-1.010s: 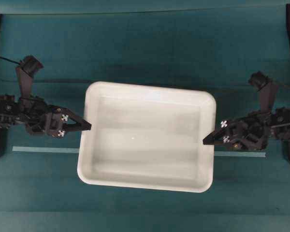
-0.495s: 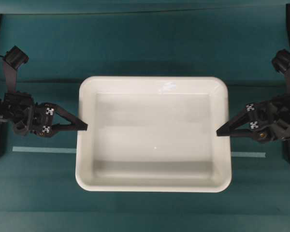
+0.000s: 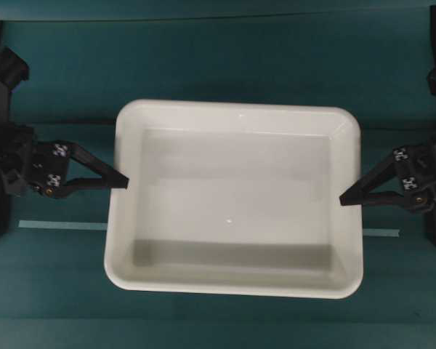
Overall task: Lift the white case with both hands.
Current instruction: 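Lift the gripped white tray upward with both grippers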
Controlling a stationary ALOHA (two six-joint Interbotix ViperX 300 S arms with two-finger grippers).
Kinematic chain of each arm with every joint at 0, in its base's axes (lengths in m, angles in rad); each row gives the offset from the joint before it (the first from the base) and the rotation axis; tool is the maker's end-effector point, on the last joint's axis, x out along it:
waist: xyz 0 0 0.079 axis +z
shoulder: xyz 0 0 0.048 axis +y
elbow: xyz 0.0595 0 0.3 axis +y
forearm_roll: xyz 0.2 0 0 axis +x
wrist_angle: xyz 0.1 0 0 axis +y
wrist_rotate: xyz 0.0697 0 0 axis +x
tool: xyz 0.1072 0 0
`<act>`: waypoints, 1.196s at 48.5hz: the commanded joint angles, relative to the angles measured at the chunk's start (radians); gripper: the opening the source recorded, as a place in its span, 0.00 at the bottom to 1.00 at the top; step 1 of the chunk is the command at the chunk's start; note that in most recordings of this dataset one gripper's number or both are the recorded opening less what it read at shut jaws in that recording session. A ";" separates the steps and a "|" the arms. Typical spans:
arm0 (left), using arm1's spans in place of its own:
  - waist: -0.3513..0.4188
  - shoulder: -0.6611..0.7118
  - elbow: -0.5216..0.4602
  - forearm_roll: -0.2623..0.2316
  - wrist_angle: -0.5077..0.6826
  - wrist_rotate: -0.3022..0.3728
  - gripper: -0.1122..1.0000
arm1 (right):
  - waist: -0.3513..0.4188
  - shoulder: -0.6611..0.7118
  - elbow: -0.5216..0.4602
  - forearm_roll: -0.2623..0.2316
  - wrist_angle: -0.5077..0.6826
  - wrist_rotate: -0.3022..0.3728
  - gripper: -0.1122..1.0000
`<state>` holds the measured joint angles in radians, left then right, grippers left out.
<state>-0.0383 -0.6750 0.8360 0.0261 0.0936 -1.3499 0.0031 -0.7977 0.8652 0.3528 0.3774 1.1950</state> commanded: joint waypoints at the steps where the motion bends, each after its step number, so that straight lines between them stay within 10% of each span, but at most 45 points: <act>1: -0.003 0.012 -0.091 0.002 0.008 0.002 0.19 | -0.014 0.009 -0.091 0.002 -0.008 0.020 0.21; 35: -0.006 0.011 -0.337 0.002 0.193 0.000 0.19 | -0.094 -0.015 -0.382 0.000 0.166 0.049 0.21; 58: -0.005 0.014 -0.371 0.003 0.222 0.003 0.19 | -0.114 -0.014 -0.391 0.000 0.222 0.048 0.21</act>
<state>-0.0399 -0.7056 0.4909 0.0261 0.3252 -1.3530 -0.0997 -0.8437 0.4909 0.3543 0.6121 1.2441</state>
